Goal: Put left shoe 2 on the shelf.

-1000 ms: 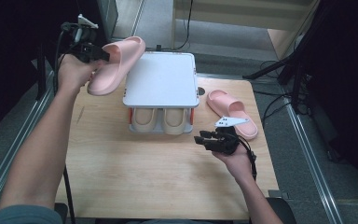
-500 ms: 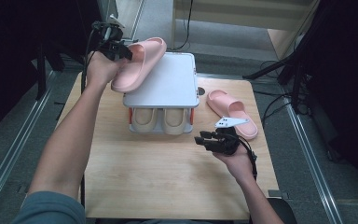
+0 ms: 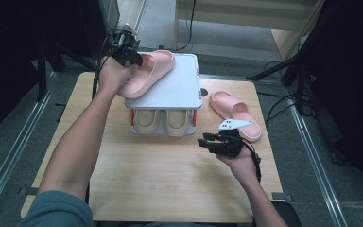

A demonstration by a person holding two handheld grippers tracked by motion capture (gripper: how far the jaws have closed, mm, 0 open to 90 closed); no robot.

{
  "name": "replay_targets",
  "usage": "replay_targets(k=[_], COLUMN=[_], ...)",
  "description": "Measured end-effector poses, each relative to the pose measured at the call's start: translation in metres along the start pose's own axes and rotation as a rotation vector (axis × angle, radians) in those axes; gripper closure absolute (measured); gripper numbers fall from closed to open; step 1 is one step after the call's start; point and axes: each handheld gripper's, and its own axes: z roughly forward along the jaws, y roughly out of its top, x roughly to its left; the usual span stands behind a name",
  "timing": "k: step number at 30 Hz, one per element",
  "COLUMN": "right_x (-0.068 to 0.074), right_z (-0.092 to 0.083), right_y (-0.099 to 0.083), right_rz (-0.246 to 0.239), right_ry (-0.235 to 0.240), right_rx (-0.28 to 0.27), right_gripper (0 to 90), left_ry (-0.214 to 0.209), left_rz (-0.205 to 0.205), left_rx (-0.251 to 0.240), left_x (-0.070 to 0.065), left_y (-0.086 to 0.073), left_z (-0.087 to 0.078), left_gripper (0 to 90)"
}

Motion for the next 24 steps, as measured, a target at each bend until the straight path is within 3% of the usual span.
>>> replay_targets(k=[13, 16, 24], right_x=[0.001, 0.002, 0.001], right_z=[0.002, 0.002, 0.002], right_y=[0.000, 0.000, 0.000], right_rz=[-0.009, -0.010, -0.004], right_ry=[0.002, 0.002, -0.001], right_rx=[0.006, 0.007, 0.000], right_gripper=[61.9, 61.9, 61.9], left_ry=[-0.073, -0.092, -0.110], left_rz=[-0.038, -0.049, -0.027], left_rx=[0.045, 0.040, 0.004], left_x=[-0.002, -0.002, 0.002], left_y=[-0.004, -0.006, -0.009], left_z=[-0.008, -0.009, -0.017], left_gripper=[61.9, 60.5, 57.5])
